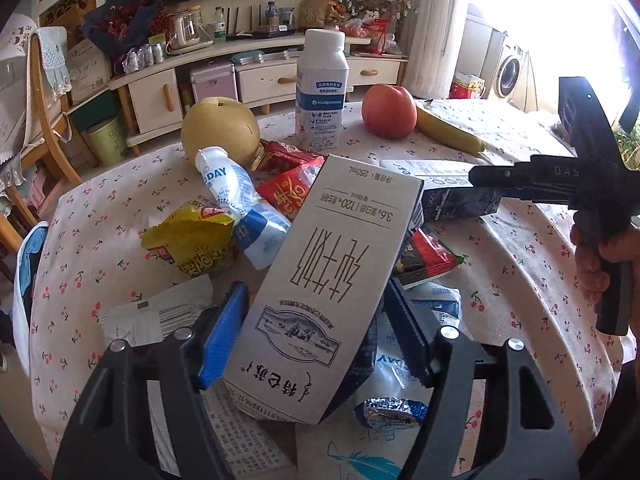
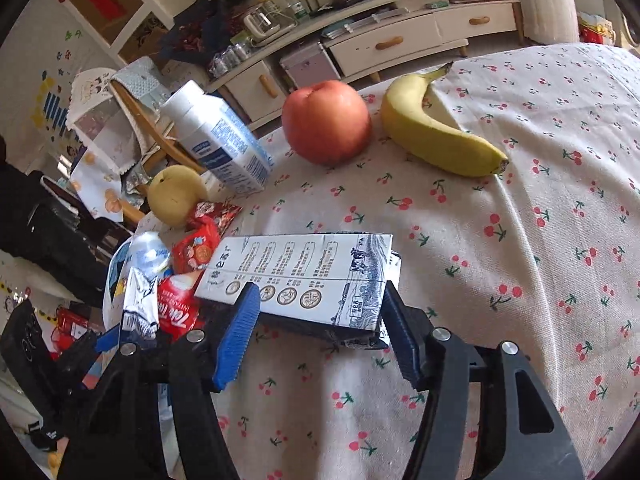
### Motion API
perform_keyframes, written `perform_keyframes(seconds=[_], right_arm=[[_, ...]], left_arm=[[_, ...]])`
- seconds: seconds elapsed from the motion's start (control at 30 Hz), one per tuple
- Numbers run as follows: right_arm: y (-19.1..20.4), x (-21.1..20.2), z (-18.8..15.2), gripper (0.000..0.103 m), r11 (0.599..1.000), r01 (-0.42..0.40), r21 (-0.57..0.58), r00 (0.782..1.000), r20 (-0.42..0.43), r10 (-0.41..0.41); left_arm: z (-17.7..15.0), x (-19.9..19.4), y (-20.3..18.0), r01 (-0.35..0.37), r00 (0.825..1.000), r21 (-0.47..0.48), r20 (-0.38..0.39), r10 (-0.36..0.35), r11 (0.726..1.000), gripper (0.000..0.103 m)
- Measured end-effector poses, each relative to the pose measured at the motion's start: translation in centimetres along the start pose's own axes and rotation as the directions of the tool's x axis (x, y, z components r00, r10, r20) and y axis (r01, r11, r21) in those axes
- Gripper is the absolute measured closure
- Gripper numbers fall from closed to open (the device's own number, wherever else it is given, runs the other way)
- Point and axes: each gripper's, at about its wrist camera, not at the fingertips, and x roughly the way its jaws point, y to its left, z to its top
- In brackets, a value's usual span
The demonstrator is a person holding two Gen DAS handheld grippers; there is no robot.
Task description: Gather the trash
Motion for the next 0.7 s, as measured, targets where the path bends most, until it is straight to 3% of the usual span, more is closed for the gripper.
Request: perform_keyframes(seconds=[0.2,0.3,0.37,0.4,0.57,0.6,0.63,0.7], right_arm=[[4.2,-1.5,-3.7,0.041,0.97,-0.165,-0.179,0.981,-0.13,0.143],[5.8,-2.6,-4.3,0.041,0.941,0.002,-0.338,1.0,-0.025,-0.011],[6.0,-2.3,-3.9,0.032,0.914,0.119,-0.388,0.993,0.051,-0.108],[6.0,-1.9,-3.6,0.021,0.908,0.145,-0.394,0.989,0.072,-0.127],[4.9,0.8,-2.4,0.02,0.94,0.08,-0.331,0.997,0.04,-0.07],[5.0,1.2,-2.3,0.023,0.943,0.065,-0.326,0.998,0.029,-0.059],[5.2,1.5,-2.3,0.035,0.944,0.059,-0.326,0.998,0.019,-0.056],[5.7,2.1,-2.4,0.043,0.943,0.058,-0.328,0.998,0.001,-0.061]], left_arm=[[-0.4,-0.8,-0.2,0.0,1.0,-0.019,-0.008,0.0,1.0,0.041],[-0.6,-1.0,-0.4,-0.017,1.0,-0.02,-0.011,0.017,1.0,0.041],[-0.7,-1.1,-0.4,-0.026,1.0,-0.031,-0.012,0.026,0.999,0.042],[-0.8,-1.2,-0.4,-0.029,0.999,-0.036,-0.014,0.029,0.999,0.042],[-0.8,-1.7,0.0,-0.042,0.999,-0.065,0.002,0.042,0.997,0.043],[-0.7,-1.9,0.1,-0.045,0.999,-0.07,0.008,0.046,0.997,0.043],[-0.8,-2.1,0.2,-0.047,0.999,-0.075,0.015,0.049,0.996,0.043],[-0.9,-2.5,0.4,-0.052,0.998,-0.084,0.025,0.054,0.995,0.043]])
